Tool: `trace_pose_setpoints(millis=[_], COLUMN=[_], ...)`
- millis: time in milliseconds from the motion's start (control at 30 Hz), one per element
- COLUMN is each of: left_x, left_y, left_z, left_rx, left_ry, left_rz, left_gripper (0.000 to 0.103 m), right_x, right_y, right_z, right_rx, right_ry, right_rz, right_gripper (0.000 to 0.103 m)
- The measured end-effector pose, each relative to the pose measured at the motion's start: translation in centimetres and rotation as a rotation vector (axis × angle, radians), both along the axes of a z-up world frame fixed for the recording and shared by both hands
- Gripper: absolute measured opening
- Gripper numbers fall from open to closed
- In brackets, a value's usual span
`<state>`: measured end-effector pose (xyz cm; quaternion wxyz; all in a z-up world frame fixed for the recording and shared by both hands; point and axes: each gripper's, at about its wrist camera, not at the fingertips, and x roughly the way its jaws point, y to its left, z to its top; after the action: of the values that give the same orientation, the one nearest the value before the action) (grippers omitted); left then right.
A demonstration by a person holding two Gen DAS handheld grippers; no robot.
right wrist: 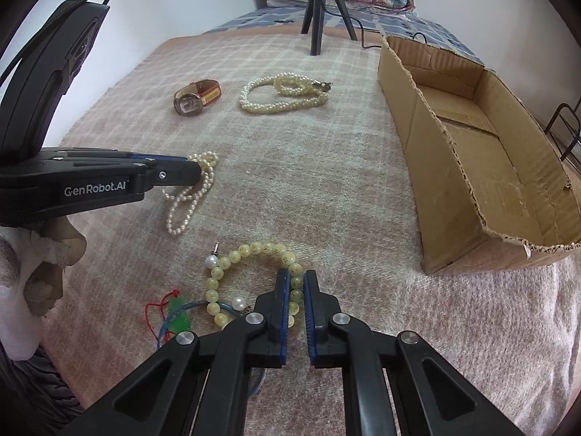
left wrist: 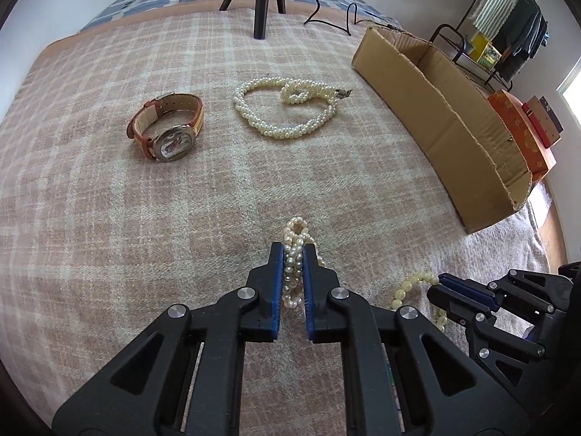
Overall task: Organize jewelry
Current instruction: 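Carry pearl strand in left tool while right tool carries bracelet into box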
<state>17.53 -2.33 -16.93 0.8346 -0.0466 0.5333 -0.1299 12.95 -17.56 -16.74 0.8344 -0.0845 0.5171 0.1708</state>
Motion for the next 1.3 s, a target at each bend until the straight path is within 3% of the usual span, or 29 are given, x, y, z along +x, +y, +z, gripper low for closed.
trace_pose_setpoints(millis=[1300], left_x=[-1.8], left_y=[2.1], left_z=[7.7], left_rx=[-0.086], left_ry=[-0.165], left_rz=[0.048], left_gripper=[0.006], right_x=[-2.8], right_y=[-1.1], right_z=[8.8], right_rx=[0.109], right_ry=[-0.221], right_rz=[-0.008], right_gripper=[0.005])
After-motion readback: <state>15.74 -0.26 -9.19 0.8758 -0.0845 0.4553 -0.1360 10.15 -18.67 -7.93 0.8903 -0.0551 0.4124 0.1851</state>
